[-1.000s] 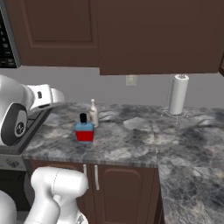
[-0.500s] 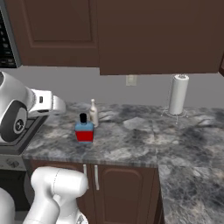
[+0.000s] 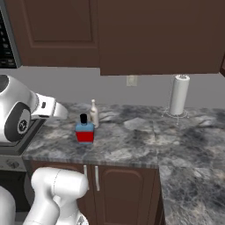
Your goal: Sort all alcoholic drinks to one cabinet, and non-alcoholic drinks to the other.
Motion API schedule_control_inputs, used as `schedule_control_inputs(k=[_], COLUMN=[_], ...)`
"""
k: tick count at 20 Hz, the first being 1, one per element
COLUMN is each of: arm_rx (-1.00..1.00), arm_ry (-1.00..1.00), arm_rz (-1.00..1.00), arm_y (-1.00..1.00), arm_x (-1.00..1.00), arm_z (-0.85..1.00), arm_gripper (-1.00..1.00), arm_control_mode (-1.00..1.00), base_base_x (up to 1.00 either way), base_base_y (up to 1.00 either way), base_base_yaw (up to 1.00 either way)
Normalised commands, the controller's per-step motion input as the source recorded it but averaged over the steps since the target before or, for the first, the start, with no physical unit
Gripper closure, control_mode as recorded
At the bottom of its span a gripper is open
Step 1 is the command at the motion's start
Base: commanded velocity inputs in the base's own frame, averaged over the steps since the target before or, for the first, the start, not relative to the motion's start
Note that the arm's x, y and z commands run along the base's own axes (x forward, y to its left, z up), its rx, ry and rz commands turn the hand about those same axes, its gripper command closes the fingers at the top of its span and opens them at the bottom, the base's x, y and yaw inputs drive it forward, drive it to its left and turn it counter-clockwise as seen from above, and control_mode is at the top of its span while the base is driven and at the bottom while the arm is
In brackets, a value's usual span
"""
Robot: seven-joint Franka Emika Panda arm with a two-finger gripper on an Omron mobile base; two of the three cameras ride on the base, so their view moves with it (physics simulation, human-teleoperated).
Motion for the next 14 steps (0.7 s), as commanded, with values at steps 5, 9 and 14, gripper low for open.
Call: schedule_control_inputs(k=[5,9,14], arm_rx=[0.09,0.02,0.00], arm_ry=[0.06,0.03,0.00], arm_rz=[-0.02,-0.02,-0.04], arm_y=[0.00,0.05,0.01], arm_x=[0.36,0.34,0.30], arm_z=[-0.20,-0.27,-0.27], arm_gripper=[-1.00,-1.00,-1.00], arm_control_mode=[-1.00,-1.00,-1.00], base_base_x=[0.00,0.00,0.00], base_base_y=[0.00,0.00,0.00], base_base_yaw=[0.00,0.00,0.00])
